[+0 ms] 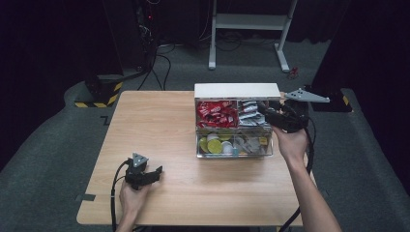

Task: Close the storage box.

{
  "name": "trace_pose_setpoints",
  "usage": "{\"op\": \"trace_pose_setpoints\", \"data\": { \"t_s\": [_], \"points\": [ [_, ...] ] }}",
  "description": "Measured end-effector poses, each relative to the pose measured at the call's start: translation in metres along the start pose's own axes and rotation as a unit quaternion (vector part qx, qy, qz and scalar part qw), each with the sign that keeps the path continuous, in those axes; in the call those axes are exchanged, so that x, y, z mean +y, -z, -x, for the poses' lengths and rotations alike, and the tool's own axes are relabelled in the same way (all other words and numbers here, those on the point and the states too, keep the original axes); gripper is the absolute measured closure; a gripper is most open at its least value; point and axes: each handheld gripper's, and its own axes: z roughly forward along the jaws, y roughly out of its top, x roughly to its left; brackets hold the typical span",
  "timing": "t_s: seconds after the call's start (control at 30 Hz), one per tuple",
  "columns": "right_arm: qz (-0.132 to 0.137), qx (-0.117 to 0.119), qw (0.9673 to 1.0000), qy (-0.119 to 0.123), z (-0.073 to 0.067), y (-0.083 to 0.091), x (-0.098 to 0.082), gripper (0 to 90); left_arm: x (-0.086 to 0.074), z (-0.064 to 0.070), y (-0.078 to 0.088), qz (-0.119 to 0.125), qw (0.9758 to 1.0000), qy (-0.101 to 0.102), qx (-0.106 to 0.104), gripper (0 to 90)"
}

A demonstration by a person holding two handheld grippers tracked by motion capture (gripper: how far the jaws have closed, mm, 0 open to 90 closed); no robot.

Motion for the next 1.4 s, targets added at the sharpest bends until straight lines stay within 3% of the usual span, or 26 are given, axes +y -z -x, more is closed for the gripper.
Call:
{"op": "trace_pose_setpoints", "data": {
  "t_s": [0.07, 0.23, 0.43, 0.57, 0.73, 0.9, 1.07, 1.4],
  "points": [
    [0.001, 0.002, 1.0000, -0.002, 0.000, 0.000, 0.001, 51.3, 0.004, 0.001, 0.005, 0.023, 0.9996, 0.008, -0.015, 29.7],
    [0.004, 0.002, 1.0000, -0.003, 0.000, 0.000, 0.001, 51.3, 0.014, 0.002, 0.012, 0.044, 0.9977, 0.024, -0.045, 29.6],
    [0.004, 0.007, 1.0000, -0.005, 0.001, 0.001, 0.001, 51.1, 0.034, 0.007, 0.023, 0.058, 0.9951, 0.018, -0.078, 29.4],
    [0.005, 0.008, 0.9999, -0.006, 0.001, 0.001, 0.002, 51.1, 0.046, 0.011, 0.028, 0.057, 0.9937, 0.002, -0.096, 31.1],
    [0.004, 0.008, 0.9999, -0.004, 0.001, 0.001, 0.001, 50.9, 0.059, 0.018, 0.036, 0.070, 0.9902, -0.002, -0.121, 32.6],
    [-0.002, 0.003, 1.0000, 0.005, 0.000, 0.002, 0.002, 50.9, 0.078, 0.027, 0.047, 0.084, 0.9870, -0.020, -0.136, 35.0],
    [-0.002, 0.003, 1.0000, 0.005, -0.001, 0.002, 0.003, 50.9, 0.099, 0.035, 0.058, 0.102, 0.9820, -0.035, -0.155, 36.7],
    [-0.006, 0.002, 1.0000, 0.005, -0.001, 0.002, 0.004, 51.2, 0.137, 0.055, 0.070, 0.121, 0.9767, -0.066, -0.164, 40.7]
  ]
}}
